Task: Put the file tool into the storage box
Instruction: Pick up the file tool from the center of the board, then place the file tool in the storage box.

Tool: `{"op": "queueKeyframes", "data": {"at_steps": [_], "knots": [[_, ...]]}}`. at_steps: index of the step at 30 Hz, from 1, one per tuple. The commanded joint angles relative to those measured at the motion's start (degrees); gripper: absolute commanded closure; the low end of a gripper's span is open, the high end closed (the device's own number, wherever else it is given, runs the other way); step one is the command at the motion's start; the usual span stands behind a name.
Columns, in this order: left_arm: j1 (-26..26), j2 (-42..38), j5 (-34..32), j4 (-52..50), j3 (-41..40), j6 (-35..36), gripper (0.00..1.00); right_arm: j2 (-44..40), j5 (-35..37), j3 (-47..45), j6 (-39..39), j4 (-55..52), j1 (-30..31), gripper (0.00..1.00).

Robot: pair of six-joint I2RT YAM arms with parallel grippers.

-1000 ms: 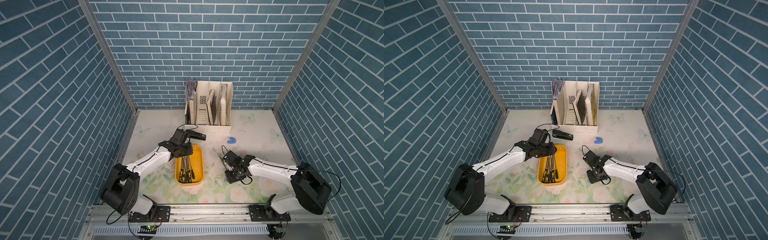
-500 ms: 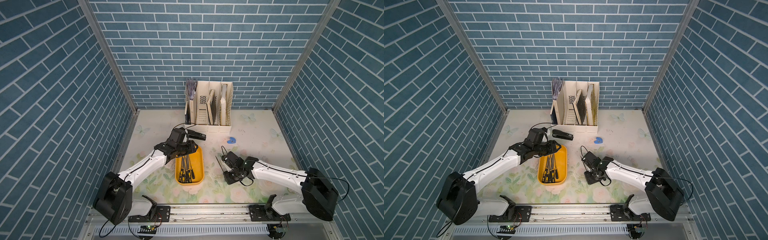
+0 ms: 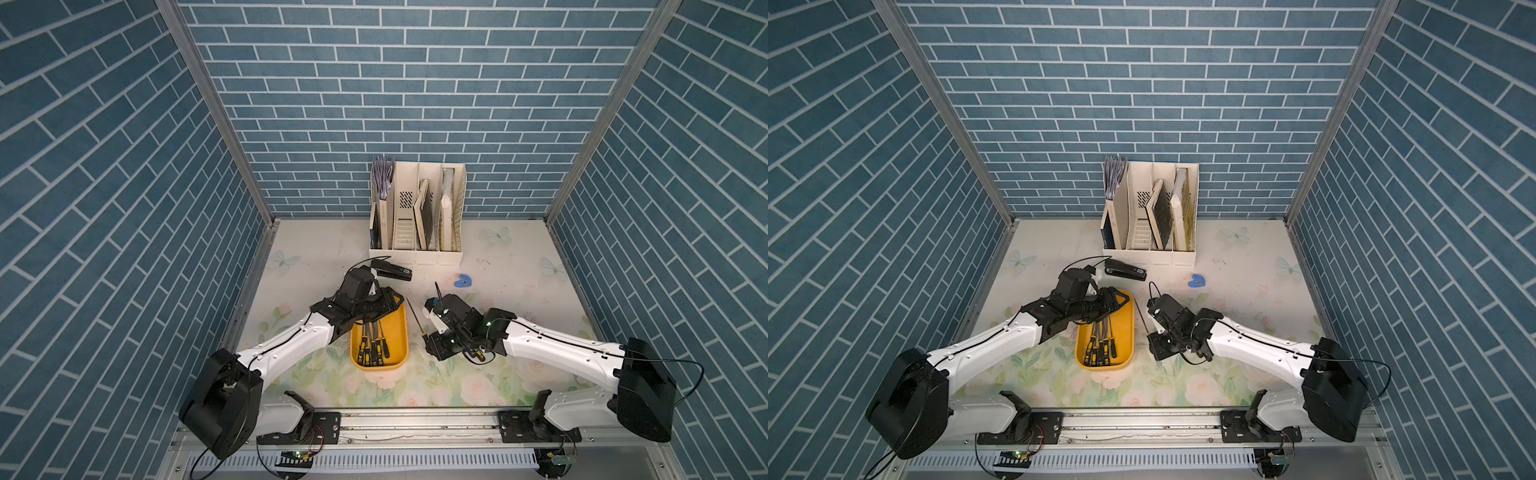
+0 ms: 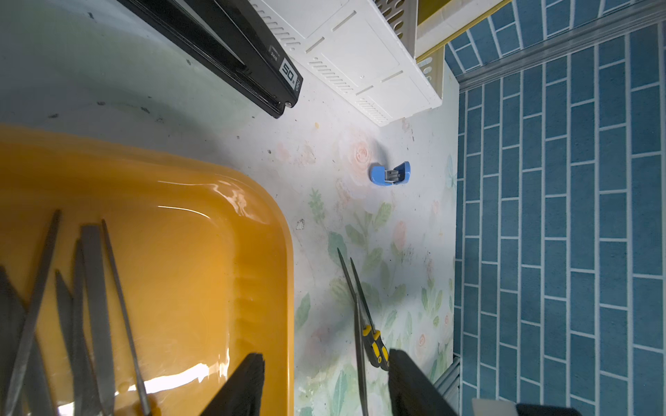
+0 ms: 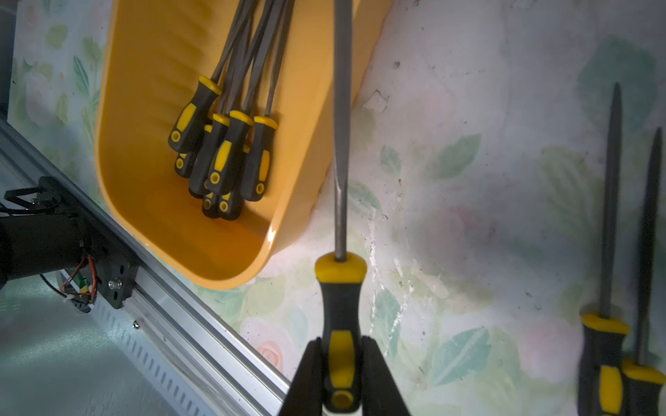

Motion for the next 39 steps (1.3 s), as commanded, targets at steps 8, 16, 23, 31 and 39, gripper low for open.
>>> {"op": "queueKeyframes", "data": {"at_steps": [8,16,23,31,39], "knots": [[-3.2,2.9,-2.4,2.3,0.2,-1.9,0.52,3.4,-1.8,4.4,1.3,1.7,1.5,0.9],[-3.2,4.6,-6.8,-1.9,1.1,0.0,0.93,0.8,-3.6,3.9,2.7,2.0,2.0,0.87],[-1.9,3.1,-8.8,-6.1,3.0,2.5,1.0,-1.4,-3.3,4.1,1.7,0.8,1.9,0.28],[6.1,-1.0,-8.9,-11.0,2.2,8.2,1.0,-5.6,-1.2,4.5,-0.8,-4.9,-2.1,0.16],[5.4,7.1,-7.0,-7.1,4.1,9.9,1.0,-7.7,-2.0,0.6,-1.2,-4.5,-5.3,0.15]]}}
